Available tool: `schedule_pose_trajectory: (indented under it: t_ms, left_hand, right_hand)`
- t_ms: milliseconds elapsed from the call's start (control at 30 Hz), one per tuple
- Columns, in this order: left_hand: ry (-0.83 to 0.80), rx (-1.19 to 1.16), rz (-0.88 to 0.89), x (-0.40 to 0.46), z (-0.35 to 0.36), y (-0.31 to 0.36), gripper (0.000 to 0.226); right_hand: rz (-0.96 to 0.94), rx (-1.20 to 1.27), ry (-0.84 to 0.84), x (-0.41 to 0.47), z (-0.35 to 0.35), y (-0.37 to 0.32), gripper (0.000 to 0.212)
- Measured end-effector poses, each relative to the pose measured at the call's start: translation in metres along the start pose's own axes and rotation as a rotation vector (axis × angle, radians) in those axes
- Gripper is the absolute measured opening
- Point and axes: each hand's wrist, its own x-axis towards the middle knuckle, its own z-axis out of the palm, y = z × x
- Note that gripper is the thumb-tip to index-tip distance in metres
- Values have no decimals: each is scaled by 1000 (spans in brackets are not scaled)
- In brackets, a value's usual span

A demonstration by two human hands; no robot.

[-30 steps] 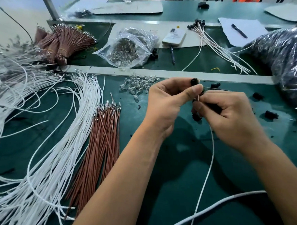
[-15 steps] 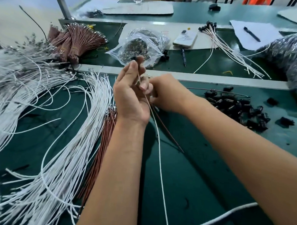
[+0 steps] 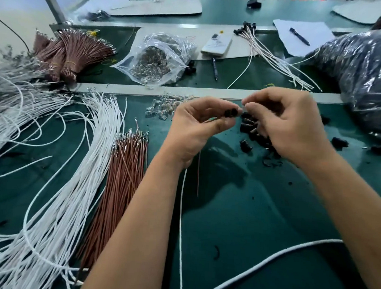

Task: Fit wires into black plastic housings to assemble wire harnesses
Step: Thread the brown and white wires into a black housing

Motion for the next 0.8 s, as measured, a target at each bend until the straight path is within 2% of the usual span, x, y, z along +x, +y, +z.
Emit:
schedule_pose_trajectory:
  t_ms: [133,367,800]
  left_hand:
    - [-77,67,-12,-2,7,-4,24]
    - [-116,77,0,-1,8,-9,26]
    - [-110,53,19,1,5,-12,26]
  right_hand:
    - [-111,51,121,-32,-2,4,13]
    - [-159,87,205,-41,0,3,11]
    - [-258,-35,174,-44,3,-5,6]
